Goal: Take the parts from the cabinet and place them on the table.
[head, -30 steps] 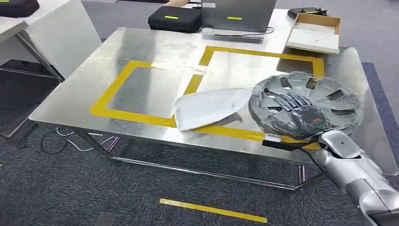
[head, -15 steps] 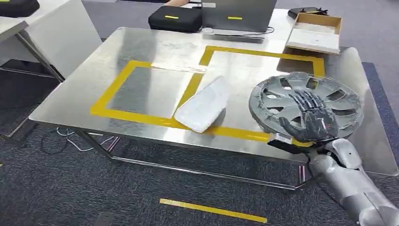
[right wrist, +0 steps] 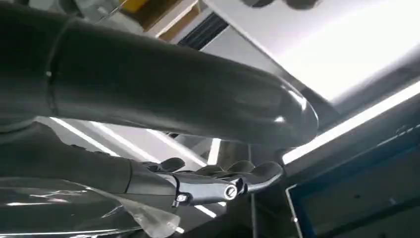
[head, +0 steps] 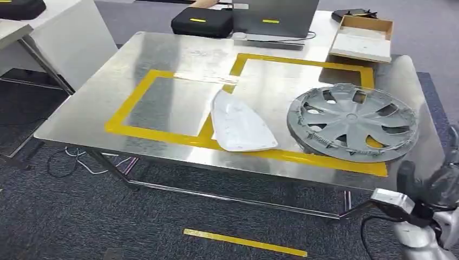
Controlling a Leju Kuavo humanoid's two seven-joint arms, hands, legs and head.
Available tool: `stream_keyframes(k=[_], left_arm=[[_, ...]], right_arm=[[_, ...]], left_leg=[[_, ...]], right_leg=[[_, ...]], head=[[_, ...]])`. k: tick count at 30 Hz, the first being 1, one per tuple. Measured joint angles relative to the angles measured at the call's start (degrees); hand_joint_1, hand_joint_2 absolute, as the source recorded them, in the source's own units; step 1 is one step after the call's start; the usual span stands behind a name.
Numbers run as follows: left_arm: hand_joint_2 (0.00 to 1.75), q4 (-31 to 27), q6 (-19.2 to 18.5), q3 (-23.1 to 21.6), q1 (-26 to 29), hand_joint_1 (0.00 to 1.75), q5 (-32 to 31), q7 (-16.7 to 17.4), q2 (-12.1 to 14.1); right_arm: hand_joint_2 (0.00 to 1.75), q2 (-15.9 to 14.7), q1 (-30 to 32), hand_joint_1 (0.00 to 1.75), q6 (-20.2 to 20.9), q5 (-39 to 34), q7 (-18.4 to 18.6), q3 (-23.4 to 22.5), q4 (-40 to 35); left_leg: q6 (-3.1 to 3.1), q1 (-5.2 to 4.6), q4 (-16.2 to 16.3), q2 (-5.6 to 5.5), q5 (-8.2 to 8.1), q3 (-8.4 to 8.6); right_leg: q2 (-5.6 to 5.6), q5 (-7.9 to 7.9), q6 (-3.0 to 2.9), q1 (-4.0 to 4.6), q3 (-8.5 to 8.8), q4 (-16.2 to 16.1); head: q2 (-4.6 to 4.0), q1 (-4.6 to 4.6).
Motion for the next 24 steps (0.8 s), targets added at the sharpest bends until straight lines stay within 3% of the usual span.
stream_keyframes(k=[3,4,5,6,8,9,10,11,12,13,14,15,16,19,20,22,24], left_arm=[[0.00,0.00,-0.09,0.72,0.02,0.00,-0.09,0.02,-0.09],[0.00,0.00,-0.11,0.76,0.00,0.00,-0.18,0.13,-0.28],[0.00,0.00,-0.11,0.76,-0.03,0.00,-0.33,0.22,-0.50],[0.00,0.00,-0.09,0.79,-0.01,0.00,-0.48,0.37,-0.50],[0.00,0.00,-0.13,0.83,0.12,0.00,-0.68,0.46,-0.57],[0.00,0.00,-0.13,0.83,0.19,0.00,-0.74,0.46,-0.63],[0.00,0.00,-0.11,0.83,0.23,0.00,-0.79,0.50,-0.66],[0.00,0.00,-0.04,0.85,0.25,0.00,-0.90,0.50,-0.66],[0.00,0.00,0.13,0.85,0.24,0.00,-1.09,0.52,-0.68],[0.00,0.00,0.22,0.87,0.24,0.00,-1.29,0.79,-0.74],[0.00,0.00,0.24,0.87,0.24,0.00,-1.42,1.23,-0.77],[0.00,0.00,0.35,0.87,0.25,0.00,-1.62,1.68,-0.46],[0.00,0.00,0.37,0.87,0.27,0.00,-1.99,2.12,-0.64],[0.00,0.00,0.22,0.87,0.47,0.00,-2.56,2.51,-0.72],[0.00,0.00,0.20,0.87,0.46,0.00,-2.62,2.51,-0.74],[0.00,0.00,0.13,0.87,0.35,0.00,-3.02,2.51,-1.01],[0.00,0.00,0.04,0.92,0.30,0.00,-3.17,2.45,-1.07]], right_arm=[[0.00,2.05,3.72,0.00,-0.63,-0.74,-0.52,-2.70,-3.29],[0.00,2.64,5.13,0.00,-0.83,-0.70,-0.70,-3.45,-4.44],[0.00,3.06,6.46,0.00,-1.14,-0.55,-0.90,-3.98,-5.20],[0.00,3.54,7.41,0.00,-1.53,-0.22,-1.09,-4.60,-5.94],[0.00,4.39,9.07,0.00,-1.70,0.02,-1.16,-5.44,-6.88],[0.00,4.80,9.91,0.00,-1.73,0.15,-1.18,-5.74,-7.25],[0.00,5.16,10.56,0.00,-1.77,0.35,-1.13,-6.05,-7.58],[0.00,5.53,11.12,0.00,-1.92,0.66,-1.13,-6.36,-8.08],[0.00,6.08,11.87,0.00,-2.01,0.92,-1.11,-6.55,-9.07],[0.00,6.64,12.58,0.00,-2.08,1.20,-1.03,-6.73,-10.04],[0.00,7.15,13.30,0.00,-2.14,1.36,-0.78,-6.88,-10.88],[0.00,8.04,13.92,0.00,-2.23,1.64,-0.30,-7.08,-11.52],[0.00,8.55,14.71,0.00,-2.25,1.75,0.05,-7.39,-12.35],[0.00,10.69,16.72,0.00,-2.16,1.09,1.07,-9.22,-13.72],[0.00,11.43,17.03,0.00,-1.88,0.65,1.12,-10.05,-13.72],[0.00,13.05,17.72,0.00,-0.72,-0.44,0.57,-11.87,-13.72],[0.00,14.78,18.55,0.00,1.25,-1.44,-0.81,-13.97,-13.72]], left_leg=[[0.60,-0.16,-0.11,0.05,0.36,0.13],[0.91,0.23,-1.32,0.08,1.24,0.66],[0.91,0.58,-2.31,0.36,1.88,1.37],[1.33,0.71,-2.77,0.38,2.22,1.43],[1.21,0.86,-2.75,0.58,2.33,1.25],[1.19,0.89,-2.73,0.71,2.34,1.20],[1.03,1.00,-2.66,0.76,2.41,1.17],[0.93,1.17,-2.58,0.81,2.38,1.16],[0.56,1.51,-2.33,0.80,2.27,1.13],[0.05,1.88,-1.87,0.77,2.00,1.07],[-0.62,2.15,-1.12,0.75,1.58,0.93],[-1.33,1.70,-0.54,0.62,1.22,0.50],[-1.71,1.70,0.40,0.55,1.01,0.09],[-2.52,1.85,0.17,0.50,1.48,-0.09],[-2.81,2.02,0.66,0.58,0.73,-0.28],[-2.99,1.97,5.50,0.74,-3.74,-2.18],[-3.05,1.97,14.25,0.75,-8.59,-5.27]], right_leg=[[0.02,0.47,0.48,-0.05,0.18,-0.23],[0.04,0.66,0.78,0.22,0.41,-0.54],[-0.02,-0.34,0.77,0.10,-0.18,-0.09],[-0.07,-2.22,0.91,0.11,-0.95,1.92],[-0.08,-6.44,1.42,-0.29,-4.40,10.63],[-0.10,-7.96,1.78,-0.59,-6.07,14.63],[-0.15,-8.15,2.07,-0.85,-6.63,16.35],[-0.21,-7.20,2.41,-1.11,-5.92,15.45],[-0.33,-5.05,2.81,-1.49,-3.66,11.73],[-0.51,-2.68,3.32,-1.88,-0.55,6.41],[-0.68,-1.31,3.94,-2.37,2.43,1.15],[-0.27,-3.40,4.37,-1.91,2.80,0.47],[-0.04,-2.67,2.78,-2.01,3.15,0.48],[-0.03,-2.45,1.24,-1.71,2.41,1.30],[-0.20,-2.12,0.55,-1.84,2.17,1.05],[-0.44,-1.65,-0.24,-1.69,1.49,1.05],[-0.64,-1.00,-0.80,-1.26,0.47,1.07]], head=[[0.00,-0.02],[0.02,-0.04],[0.00,0.00],[0.00,0.30],[0.00,0.35],[0.00,0.35],[0.00,0.33],[0.00,0.35],[0.00,0.33],[0.00,0.35],[0.00,0.39],[0.00,0.86],[0.02,1.00],[0.02,0.35],[0.00,0.37],[0.00,0.04],[0.00,0.04]])
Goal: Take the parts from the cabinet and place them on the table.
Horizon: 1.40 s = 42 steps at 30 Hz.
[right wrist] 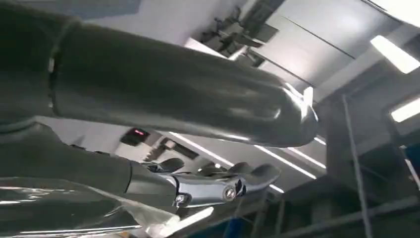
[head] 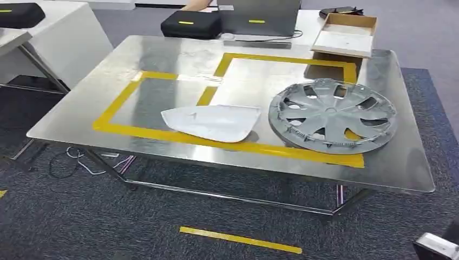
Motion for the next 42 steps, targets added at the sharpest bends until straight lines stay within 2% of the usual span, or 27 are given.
stream_keyframes(k=[1,2,3,5,6,7,10,11,12,13,15,16,18,19,20,21,22,23,25,27,29,30,32,34,37,38,42], left_arm=[[0.00,0.00,0.00,0.04,0.02,0.00,-0.02,-0.04,-0.04],[0.00,0.00,0.00,0.17,0.03,0.00,-0.07,-0.15,-0.20],[0.00,0.00,0.00,0.26,0.00,0.00,-0.09,-0.22,-0.33],[0.00,0.00,0.00,0.31,-0.08,0.00,-0.18,-0.22,-0.42],[0.00,-0.04,0.02,0.31,-0.19,0.00,-0.26,-0.22,-0.33],[0.00,-0.07,0.04,0.33,-0.26,0.00,-0.33,-0.26,-0.43],[0.00,-0.07,0.00,0.35,-0.24,0.00,-0.55,-0.33,-0.50],[0.00,-0.04,0.00,0.37,-0.21,0.00,-0.57,-0.31,-0.79],[0.00,-0.07,0.00,0.42,-0.31,0.00,-0.63,-0.31,-0.63],[0.00,-0.09,0.00,0.48,-0.30,0.00,-0.66,-0.31,-0.66],[0.00,-0.09,-0.20,0.57,-0.11,0.00,-0.77,-0.31,-0.85],[0.00,-0.09,-0.20,0.68,-0.11,0.00,-0.77,-0.31,-0.87],[0.00,-0.09,-0.22,0.79,-0.14,0.00,-0.77,-0.31,-0.92],[0.00,-0.09,-0.22,0.83,-0.15,0.00,-0.76,-0.31,-0.94],[0.00,-0.09,-0.22,0.85,-0.16,0.00,-0.77,-0.31,-1.01],[0.00,-0.09,-0.22,0.85,-0.21,0.00,-0.76,-0.31,-1.03],[0.00,-0.11,-0.20,0.87,-0.17,0.00,-0.76,-0.31,-1.05],[0.00,-0.11,-0.13,0.92,-0.08,0.00,-0.77,-0.31,-1.23],[0.00,-0.11,0.02,1.03,-0.22,0.00,-0.77,-0.31,-1.29],[0.00,-0.11,0.09,1.18,-0.29,0.00,-0.77,-0.31,-1.36],[0.00,-0.11,0.24,1.29,-0.20,0.00,-0.77,-0.28,-1.36],[0.00,-0.11,0.28,1.33,-0.07,0.00,-0.77,-0.31,-1.36],[0.00,-0.11,0.35,1.42,0.04,0.00,-0.77,-0.28,-1.36],[0.00,-0.11,0.35,1.57,0.00,0.00,-0.77,-0.28,-1.38],[0.00,-0.11,0.42,1.71,-0.16,0.00,-0.77,-0.31,-1.36],[0.00,-0.11,0.44,1.75,-0.28,0.00,-0.77,-0.31,-1.38],[0.00,-0.11,0.72,1.95,-0.30,0.00,-0.74,-0.37,-1.60]], right_arm=[[0.00,0.79,0.35,0.00,0.76,-0.15,-0.55,-0.76,0.02],[0.00,1.88,0.78,0.00,1.55,-0.39,-1.22,-1.77,0.02],[0.00,2.85,1.06,0.00,2.01,-0.52,-1.61,-2.77,0.02],[0.00,4.04,1.34,0.00,2.23,-0.72,-1.83,-3.90,0.00],[0.00,4.49,1.40,0.00,2.40,-0.74,-1.90,-4.25,0.02],[0.00,4.93,1.60,0.00,2.66,-0.85,-2.03,-4.67,0.00],[0.00,5.96,1.73,0.00,3.86,-0.70,-3.14,-5.76,-0.24],[0.00,6.09,1.83,0.00,4.06,-0.57,-3.32,-6.14,-0.50],[0.00,6.35,1.99,0.00,4.32,-0.41,-3.49,-6.51,-0.52],[0.00,6.44,1.91,0.00,4.52,-0.35,-3.52,-6.66,-0.52],[0.00,6.53,1.74,0.00,4.67,-0.33,-3.56,-6.79,-0.55],[0.00,6.68,1.75,0.00,4.74,-0.33,-3.67,-7.03,-0.55],[0.00,6.75,1.75,0.00,4.96,-0.33,-3.93,-7.34,-0.55],[0.00,6.77,1.72,0.00,5.02,-0.33,-4.13,-7.43,-0.65],[0.00,6.81,1.63,0.00,5.07,-0.33,-4.32,-7.43,-0.79],[0.00,6.84,1.41,0.00,5.13,-0.30,-4.39,-7.43,-0.85],[0.00,6.84,0.99,0.00,5.29,-0.26,-4.43,-7.40,-0.92],[0.00,6.86,0.76,0.00,5.35,-0.17,-4.50,-7.36,-1.09],[0.00,6.88,0.84,0.00,5.39,-0.09,-4.52,-7.40,-1.11],[0.00,6.90,1.16,0.00,5.44,0.13,-4.50,-7.51,-1.11],[0.00,7.08,0.72,0.00,5.44,0.18,-4.43,-7.60,-1.11],[0.00,7.14,0.41,0.00,5.44,0.20,-4.46,-7.65,-1.09],[0.00,7.32,0.27,0.00,5.44,0.26,-4.50,-7.62,-1.07],[0.00,7.32,0.26,0.00,5.44,0.26,-4.50,-7.67,-1.03],[0.00,7.34,0.26,0.00,5.42,0.26,-4.50,-7.71,-1.03],[0.00,7.34,0.20,0.00,5.39,0.26,-4.48,-7.78,-1.03],[0.00,7.34,-0.03,0.00,5.28,0.29,-4.35,-7.78,-0.96]], left_leg=[[0.14,-0.04,2.36,0.00,-0.95,-0.60],[0.50,-0.15,2.40,0.00,-0.56,0.04],[0.99,-0.34,-0.20,-0.01,1.01,1.83],[2.56,-1.04,-10.36,-0.41,5.15,7.86],[3.77,-1.55,-15.26,-1.89,5.54,10.64],[3.42,-1.78,-15.85,-1.51,5.88,10.45],[3.46,-2.32,-16.26,-0.69,7.56,9.90],[3.58,-1.66,-17.12,-0.12,8.66,9.29],[3.74,-1.54,-17.29,0.64,9.50,8.71],[4.27,-1.54,-17.35,0.95,10.05,7.86],[4.31,-1.61,-17.34,2.13,11.09,6.45],[4.27,-1.61,-17.19,2.84,11.75,5.45],[4.07,-1.57,-16.82,4.21,12.73,3.72],[3.82,-1.46,-16.31,4.94,13.10,2.73],[3.50,-1.34,-15.76,5.46,13.33,1.83],[3.25,-1.36,-15.06,5.97,13.49,1.45],[3.02,-1.63,-14.43,6.47,13.55,0.83],[2.62,-1.85,-14.07,7.16,13.93,0.61],[2.49,-1.76,-13.85,7.64,14.33,0.55],[2.05,-1.54,-13.95,8.70,14.79,0.53],[1.03,-0.94,-11.14,3.32,10.07,-0.30],[0.81,-0.82,-7.43,1.91,6.90,-1.07],[0.71,-0.87,0.88,1.01,2.42,-2.74],[1.05,-0.88,1.34,0.90,3.12,-1.37],[1.93,-0.91,-12.57,0.17,9.25,6.95],[2.07,-1.07,-15.26,-0.67,8.56,8.31],[2.62,-1.34,-16.35,-0.59,9.59,7.70]], right_leg=[[0.04,0.34,-0.07,0.21,-0.46,0.01],[0.16,0.85,-0.14,0.44,-1.08,0.01],[0.40,1.35,-0.14,0.69,-1.65,0.01],[1.02,2.40,-0.06,1.10,-2.65,-0.01],[1.26,2.98,0.00,0.80,-2.90,-0.01],[1.58,3.54,0.57,1.29,-3.11,-0.22],[2.18,5.78,1.64,0.66,-3.12,-1.54],[2.34,5.92,1.81,0.72,-3.40,-1.67],[1.53,3.94,1.99,0.65,-3.97,-1.17],[1.03,0.09,2.07,0.68,-5.12,1.26],[0.62,-6.40,2.54,0.51,-6.10,8.92],[0.56,-7.79,2.93,0.48,-6.38,13.03],[0.40,-4.67,3.42,0.19,-4.68,14.80],[-0.04,-2.19,3.72,0.04,-2.02,12.41],[-1.14,-0.93,4.06,-0.11,1.68,8.07],[-3.27,-1.69,4.36,-0.30,5.68,2.85],[-5.23,-3.89,4.61,0.39,8.99,-1.82],[-4.92,-4.99,3.02,0.45,9.32,-3.53],[-4.33,-4.73,2.76,0.59,8.48,-3.36],[-3.31,-4.20,1.87,0.66,7.56,-3.35],[-2.13,-3.09,0.56,0.32,6.97,-3.45],[-1.58,-2.50,0.14,0.32,6.59,-3.40],[-0.10,-1.50,0.14,0.44,5.18,-3.18],[1.26,-0.62,0.19,0.54,3.76,-2.85],[2.42,0.33,0.48,0.55,2.33,-2.41],[2.55,0.66,0.81,0.78,1.89,-2.28],[2.76,2.41,2.34,0.61,1.21,-2.70]], head=[[0.00,0.00],[0.00,0.00],[0.00,-0.04],[0.00,-0.02],[0.02,0.02],[0.00,0.15],[0.00,-0.05],[0.00,-0.07],[0.02,-0.04],[0.00,0.50],[0.00,0.61],[0.00,0.72],[0.00,0.68],[0.00,0.68],[0.00,0.68],[0.00,0.72],[0.00,1.00],[0.00,0.83],[0.00,0.72],[0.00,0.74],[0.00,0.72],[0.00,0.61],[0.00,0.48],[0.00,0.48],[0.00,0.41],[0.00,0.44],[0.02,0.50]])
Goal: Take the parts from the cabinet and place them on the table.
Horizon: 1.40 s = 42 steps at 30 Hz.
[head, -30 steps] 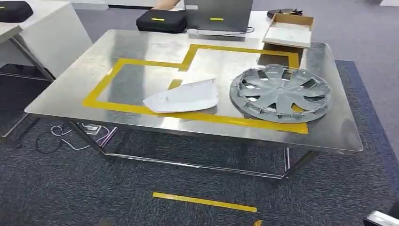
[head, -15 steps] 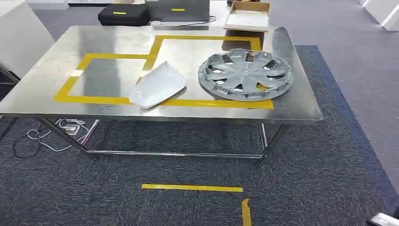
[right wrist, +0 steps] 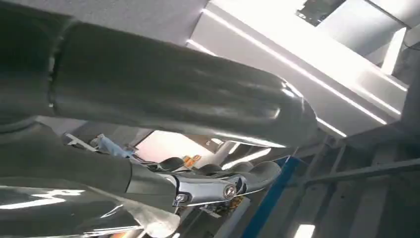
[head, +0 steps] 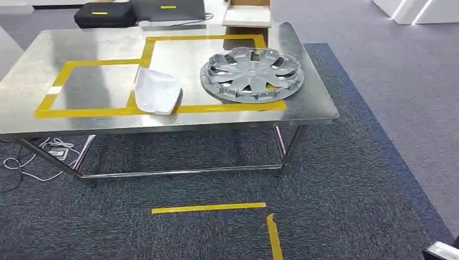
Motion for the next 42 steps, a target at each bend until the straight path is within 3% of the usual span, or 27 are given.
stream_keyframes(k=[2,4,6,8,10,11,12,15,16,18,20,21,23,25,26,27,30,31,32,33,35,36,37,38,40,41,42], left_arm=[[0.00,0.00,0.15,0.26,-0.04,0.00,0.20,0.00,-0.26],[0.00,0.00,0.20,0.35,0.07,0.00,0.20,0.00,-0.44],[0.00,0.00,0.28,0.63,0.15,0.00,0.20,0.00,-0.46],[0.00,0.00,0.28,0.85,0.16,0.00,0.09,0.00,-0.48],[0.00,0.00,0.28,1.03,0.11,0.00,-0.39,0.02,-0.59],[0.00,0.00,0.28,1.20,0.03,0.00,-0.48,0.04,-0.76],[0.00,0.00,0.28,1.29,0.01,0.00,-0.66,0.09,-0.87],[0.00,0.00,-0.07,1.75,-0.15,0.00,-1.73,0.66,-1.14],[0.00,0.00,-0.11,1.86,-0.14,0.00,-2.12,1.07,-1.09],[0.00,0.00,-0.22,2.01,0.00,0.00,-2.84,1.44,-1.14],[0.00,0.00,-0.53,2.19,-0.02,0.00,-3.43,1.55,-1.07],[0.00,0.00,-0.57,2.21,-0.08,0.00,-3.50,1.77,-1.03],[0.00,0.00,-0.88,2.23,-0.09,0.00,-4.02,2.05,-0.98],[0.00,0.00,-1.01,2.23,-0.20,0.00,-5.02,2.58,-0.98],[0.00,0.00,-1.03,2.23,-0.35,0.00,-5.42,2.84,-0.98],[0.00,0.00,-1.07,2.23,-0.51,0.00,-5.46,2.36,-1.05],[0.00,-0.02,-1.07,2.23,-0.81,0.00,-5.62,0.24,-0.98],[0.00,0.00,-1.09,2.25,-0.99,0.00,-5.70,-0.11,-1.03],[0.00,-0.02,-1.16,2.25,-1.43,0.00,-5.70,-0.31,-1.05],[0.00,-0.02,-1.22,2.25,-1.66,0.00,-5.70,-0.42,-1.05],[0.00,-0.02,-1.29,2.27,-1.76,0.00,-5.70,-0.61,-1.03],[0.00,-0.02,-1.36,2.29,-1.76,0.00,-5.70,-0.68,-1.03],[0.00,-0.02,-1.49,2.32,-1.77,0.00,-5.70,-0.70,-1.03],[0.00,-0.02,-1.62,2.45,-1.77,0.00,-5.66,-0.68,-1.03],[0.00,-0.02,-1.97,2.71,-1.83,0.00,-5.68,1.47,-1.09],[0.00,-0.02,-1.97,2.73,-1.84,0.00,-5.68,2.14,-1.16],[0.00,-0.02,-1.97,2.75,-1.73,0.00,-5.68,2.40,-1.20]], right_arm=[[0.00,0.00,-0.15,0.00,-0.05,0.13,0.15,0.02,0.17],[0.00,0.00,-0.56,0.00,0.50,0.20,0.64,0.07,0.53],[0.00,-0.04,-0.74,0.00,1.84,-0.13,1.36,0.09,1.25],[0.00,-0.26,-1.10,0.00,4.09,-0.90,3.02,0.09,3.00],[0.00,-1.05,-2.48,0.00,7.00,-1.29,5.49,-0.40,6.46],[0.00,-1.79,-3.67,0.00,9.36,-1.57,7.05,-1.17,9.27],[0.00,-2.45,-4.94,0.00,11.66,-1.66,7.94,-1.99,12.34],[0.00,-5.45,-10.18,0.00,15.48,-0.87,8.57,-6.59,29.99],[0.00,-5.97,-11.75,0.00,15.78,-0.61,8.55,-8.18,36.01],[0.00,-7.52,-14.76,0.00,15.80,0.07,7.54,-11.37,48.22],[0.00,-8.88,-16.43,0.00,15.61,0.66,7.98,-14.23,60.00],[0.00,-9.29,-16.87,0.00,15.34,0.74,8.20,-15.37,64.67],[0.00,-9.81,-17.62,0.00,13.90,0.70,11.40,-17.12,71.53],[0.00,-9.84,-18.28,0.00,10.74,1.79,21.45,-19.16,78.21],[0.00,-9.84,-18.44,0.00,9.90,2.58,26.51,-19.78,80.64],[0.00,-9.84,-18.50,0.00,9.49,2.86,30.46,-20.35,83.09],[0.00,-9.38,-19.28,0.00,11.22,2.95,36.77,-21.73,87.35],[0.00,-9.05,-19.38,0.00,11.87,3.41,38.36,-22.08,88.87],[0.00,-8.78,-19.46,0.00,12.33,3.81,38.97,-22.21,89.84],[0.00,-8.39,-19.49,0.00,12.63,4.22,39.54,-22.21,90.62],[0.00,-7.89,-19.93,0.00,12.85,4.46,39.78,-22.21,91.63],[0.00,-7.85,-20.22,0.00,12.72,4.55,39.76,-22.23,92.13],[0.00,-7.78,-20.31,0.00,12.00,4.85,39.14,-22.23,92.41],[0.00,-7.58,-20.35,0.00,10.13,5.47,37.81,-22.23,92.59],[0.00,-7.02,-20.54,0.00,6.05,6.58,36.11,-22.23,92.91],[0.00,-6.69,-20.74,0.00,4.81,6.80,35.96,-22.23,93.09],[0.00,-6.45,-20.90,0.00,4.17,7.02,35.58,-22.25,93.13]], left_leg=[[1.00,0.30,-0.52,0.66,1.17,-0.90],[1.47,0.02,-0.29,1.10,2.12,-2.28],[1.61,-0.29,0.03,1.68,3.02,-3.75],[1.60,-0.57,0.40,2.08,3.90,-5.27],[1.53,-0.79,0.53,2.21,4.76,-6.29],[1.41,-0.79,0.60,2.32,5.19,-6.48],[1.10,-0.98,0.72,2.34,5.56,-6.73],[0.15,-0.40,0.52,2.54,7.07,-7.17],[-0.21,-0.40,0.95,2.20,6.56,-7.52],[-1.02,-0.21,4.55,1.49,0.40,-8.67],[-1.69,0.35,13.61,1.47,-6.22,-10.24],[-1.92,0.56,16.92,1.47,-6.90,-10.41],[-2.34,0.89,16.84,1.47,-3.46,-8.32],[-2.56,1.11,9.03,1.42,0.05,-2.89],[-2.61,1.24,3.63,1.10,0.01,0.53],[-2.33,0.79,-0.37,0.53,-1.66,2.56],[-1.17,0.46,0.27,0.65,-1.15,1.38],[-0.30,0.58,-0.20,0.92,-0.26,0.56],[0.36,0.73,-0.14,1.27,0.44,0.05],[0.87,0.71,-0.17,1.26,1.07,-0.80],[1.10,0.39,-0.10,1.53,2.55,-2.62],[1.16,0.21,-0.01,1.68,3.37,-3.62],[1.13,0.08,0.11,1.74,4.12,-4.62],[1.08,-0.02,0.32,1.80,4.92,-5.88],[0.81,-0.09,0.70,1.84,6.21,-7.86],[0.57,-0.10,0.98,1.83,6.87,-8.36],[0.18,-0.41,1.35,1.80,7.35,-8.79]], right_leg=[[-1.80,-3.50,0.32,-0.01,-1.43,2.02],[-2.26,-9.73,0.51,-0.06,-3.96,10.64],[-2.29,-12.08,0.66,-0.04,-5.35,17.45],[-2.31,-8.39,0.43,0.01,-2.30,15.25],[-2.44,-4.86,-0.35,0.31,4.54,5.63],[-2.85,-6.30,-0.98,0.57,7.57,0.59],[-3.07,-6.77,-1.03,0.74,9.91,-2.50],[-2.98,-6.10,-1.68,1.25,8.60,-3.16],[-3.19,-5.11,-2.20,0.59,8.20,-3.58],[-3.36,-3.91,-2.91,0.49,6.83,-3.52],[-3.50,-2.54,-2.84,0.45,5.71,-3.40],[-3.52,-1.88,-2.73,0.41,4.64,-3.07],[-3.45,-0.98,-2.37,0.15,2.38,-2.12],[-3.38,-0.48,-1.84,-0.18,0.46,-0.88],[-3.37,-0.24,-1.51,-0.27,-0.29,-0.18],[-3.29,0.11,-1.01,-0.17,-1.12,0.49],[-2.99,1.80,0.15,-0.42,-1.55,0.11],[-2.81,2.30,0.74,-0.43,-1.74,0.02],[-2.87,0.10,0.76,-0.63,-2.27,0.82],[-2.87,-3.75,0.80,-0.62,-2.93,3.14],[-2.87,-11.05,0.97,-0.60,-4.82,11.38],[-2.87,-12.43,1.00,-0.60,-5.18,15.39],[-2.87,-11.69,1.00,-0.59,-4.95,17.63],[-2.88,-9.02,0.91,-0.59,-3.72,18.08],[-2.88,-4.60,0.55,-0.58,1.40,13.08],[-2.88,-4.83,0.32,-0.56,5.57,7.70],[-2.94,-7.39,0.09,-0.33,10.90,0.65]], head=[[-0.02,0.26],[-0.02,0.59],[-0.02,0.59],[0.00,0.52],[-0.02,0.55],[0.00,0.50],[-0.02,0.44],[-0.02,0.57],[-0.02,0.88],[-0.02,0.41],[-0.02,0.42],[-0.02,0.37],[-0.02,0.33],[-0.02,0.33],[-0.02,0.31],[-0.02,0.31],[0.00,0.28],[-0.02,0.31],[-0.02,0.37],[-0.02,0.65],[-0.02,0.76],[-0.02,0.83],[-0.02,0.76],[-0.02,0.83],[-0.02,0.79],[-0.02,0.79],[0.00,0.87]])
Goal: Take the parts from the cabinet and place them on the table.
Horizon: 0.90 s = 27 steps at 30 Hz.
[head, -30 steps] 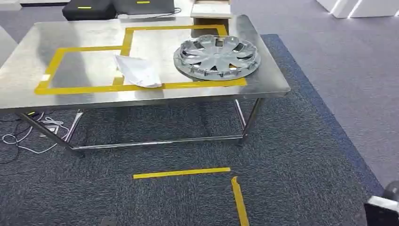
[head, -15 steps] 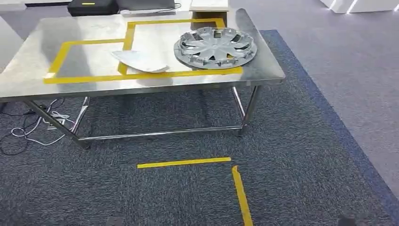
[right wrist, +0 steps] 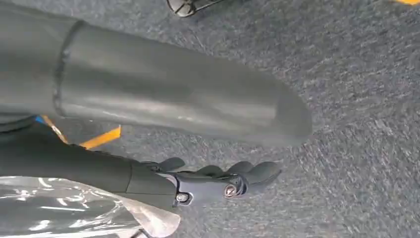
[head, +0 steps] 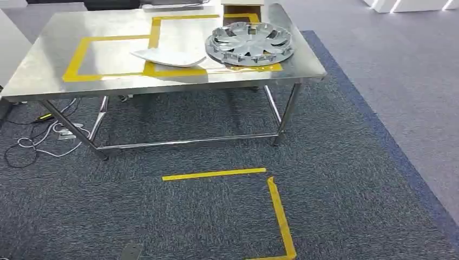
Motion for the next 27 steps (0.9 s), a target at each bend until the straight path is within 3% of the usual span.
stream_keyframes(k=[1,4,5,6,8,9,10,11,12,13,14,15,16,19,20,21,22,24,25,26,27], left_arm=[[0.00,0.00,-0.07,0.07,0.08,0.00,0.00,-0.02,-0.07],[0.00,0.00,-0.11,0.42,0.16,0.00,-0.26,1.75,-0.13],[0.00,0.00,-0.11,0.50,0.40,0.00,-0.61,2.49,-0.11],[0.00,0.00,-0.11,0.57,0.71,0.00,-0.72,3.02,0.00],[0.00,0.00,-0.02,0.77,0.96,0.00,-0.77,3.39,0.04],[0.00,0.00,0.00,0.83,0.95,0.00,-0.81,3.74,0.13],[0.00,0.00,-0.02,0.83,0.97,0.00,-0.87,3.82,0.18],[0.00,0.00,-0.11,0.85,1.00,0.00,-0.98,3.82,0.35],[0.00,0.00,-0.11,0.85,1.00,0.00,-1.14,3.82,0.37],[0.00,0.00,-0.04,0.85,1.05,0.00,-1.20,3.82,0.44],[0.00,0.00,0.11,0.85,1.10,0.00,-1.27,3.82,0.53],[0.00,0.00,0.22,0.87,1.17,0.00,-1.29,3.82,0.81],[0.00,0.00,0.18,0.90,1.45,0.00,-1.29,3.80,0.83],[0.00,0.00,-0.99,1.03,1.29,0.00,-1.29,3.80,1.01],[0.00,0.00,-1.94,1.07,1.26,0.00,-1.25,3.80,0.96],[0.00,0.00,-3.24,1.22,1.31,0.00,-1.09,3.71,1.01],[0.00,0.00,-4.34,1.35,1.47,0.00,-1.01,3.58,1.01],[0.00,0.00,-5.53,1.42,1.83,0.00,-1.18,3.63,1.03],[0.00,0.00,-5.75,1.42,1.86,0.00,-1.36,3.89,1.12],[0.00,0.00,-5.79,1.44,1.85,0.00,-1.42,4.07,1.16],[0.00,0.00,-5.81,1.44,1.85,0.00,-1.53,4.13,1.16]], right_arm=[[0.00,0.28,-0.10,0.00,-0.44,0.02,-0.64,0.02,0.04],[0.00,1.44,0.03,0.00,-1.27,0.20,-2.19,0.02,0.42],[0.00,2.12,0.05,0.00,-1.29,0.39,-2.69,0.00,0.77],[0.00,2.36,0.05,0.00,-1.31,0.57,-3.26,-0.02,0.83],[0.00,2.86,0.05,0.00,-1.18,0.59,-4.57,-0.09,0.83],[0.00,3.13,0.07,0.00,-0.87,0.55,-5.29,-0.15,0.92],[0.00,3.28,0.07,0.00,-0.45,0.50,-5.71,-0.26,0.98],[0.00,3.47,0.08,0.00,-0.20,0.44,-5.96,-0.33,1.11],[0.00,3.56,0.12,0.00,-0.15,0.41,-6.07,-0.37,1.20],[0.00,3.61,0.09,0.00,-0.02,0.41,-6.12,-0.39,1.29],[0.00,3.71,0.02,0.00,0.00,0.39,-6.12,-0.42,1.31],[0.00,3.98,0.01,0.00,0.00,0.37,-5.99,-0.44,1.33],[0.00,4.02,-0.11,0.00,-0.04,0.37,-5.77,-0.50,1.33],[0.00,4.22,0.27,0.00,0.00,0.46,-4.89,-0.61,1.49],[0.00,4.24,0.42,0.00,0.13,0.63,-4.68,-0.68,1.53],[0.00,4.26,0.63,0.00,0.35,0.81,-4.63,-0.68,1.57],[0.00,4.37,0.65,0.00,0.54,1.09,-4.54,-0.68,1.62],[0.00,4.44,0.62,0.00,0.92,1.66,-4.57,-0.66,1.66],[0.00,4.55,0.72,0.00,0.99,1.97,-4.68,-0.66,1.70],[0.00,4.63,0.91,0.00,1.01,2.20,-4.72,-0.66,1.75],[0.00,4.67,1.09,0.00,1.01,2.36,-4.81,-0.66,1.75]], left_leg=[[-0.24,0.05,0.17,0.10,0.55,-0.26],[-1.23,0.38,-0.30,0.12,2.60,-0.70],[-1.75,0.71,0.05,-0.21,1.23,-1.18],[-2.19,0.73,1.82,-0.33,-2.59,-1.60],[-2.67,0.80,9.47,-0.35,-9.57,-2.82],[-2.79,0.81,13.71,-0.35,-11.32,-3.26],[-2.79,0.81,16.67,-0.35,-10.85,-3.29],[-2.69,0.81,17.79,-0.39,-8.35,-2.67],[-2.48,0.80,16.88,-0.44,-5.76,-1.29],[-2.04,0.78,13.37,-0.88,-3.79,1.40],[-1.53,0.72,8.54,-2.02,-3.43,4.73],[-0.82,0.66,3.44,-4.55,-4.98,8.17],[-0.65,0.89,-0.16,-4.77,-6.22,10.13],[-0.34,0.65,-2.26,-3.02,-7.40,10.17],[0.01,1.37,-2.65,-2.37,-6.92,9.86],[0.37,1.21,-2.73,-1.78,-6.54,9.38],[0.75,1.15,-2.70,-1.15,-6.23,8.92],[0.75,0.92,-2.63,0.41,-5.64,8.14],[0.73,0.85,-2.56,1.15,-5.33,7.75],[0.65,0.81,-2.51,1.81,-5.08,7.45],[0.56,0.81,-2.43,2.47,-4.93,7.22]], right_leg=[[0.08,-1.58,-0.27,0.09,2.12,-4.15],[0.07,-0.84,-1.35,0.56,0.35,-3.45],[-0.27,0.14,-2.01,0.25,-0.53,-3.53],[-0.29,0.83,-2.41,0.28,-1.33,-3.42],[-0.22,1.98,-2.89,0.40,-3.10,-3.39],[-0.27,2.67,-2.90,0.50,-4.02,-3.33],[-0.33,3.30,-2.87,0.55,-4.93,-3.18],[-0.34,3.92,-2.78,0.61,-6.00,-2.88],[0.11,4.46,-2.62,0.66,-6.46,-2.58],[0.39,5.08,-2.43,0.69,-7.49,-2.16],[0.81,5.53,-2.32,0.71,-8.22,-1.92],[0.99,5.93,-2.13,0.62,-8.94,-1.65],[1.54,6.34,-1.94,0.90,-9.33,-1.33],[3.00,7.88,-0.71,0.88,-10.77,-1.21],[3.01,7.78,-0.57,0.81,-11.28,-0.93],[1.86,5.84,-0.41,0.83,-12.53,0.65],[1.36,3.10,-0.19,0.70,-13.95,4.28],[0.79,-1.37,0.21,0.56,-17.16,13.47],[0.64,-2.36,0.39,0.53,-17.80,16.27],[0.54,-1.88,0.45,0.49,-16.86,15.94],[0.28,-0.44,0.46,0.48,-14.43,12.95]], head=[[0.00,-0.20],[-0.02,-0.13],[-0.02,-0.13],[-0.02,-0.26],[-0.02,-0.39],[-0.02,-0.37],[-0.02,-0.35],[-0.02,-0.39],[-0.02,-0.33],[-0.02,-0.39],[-0.02,-0.39],[-0.02,-0.31],[0.00,-0.31],[-0.02,-0.44],[0.00,-0.33],[-0.02,-0.24],[0.00,0.08],[-0.02,0.17],[-0.02,0.20],[-0.02,0.15],[-0.02,0.20]])
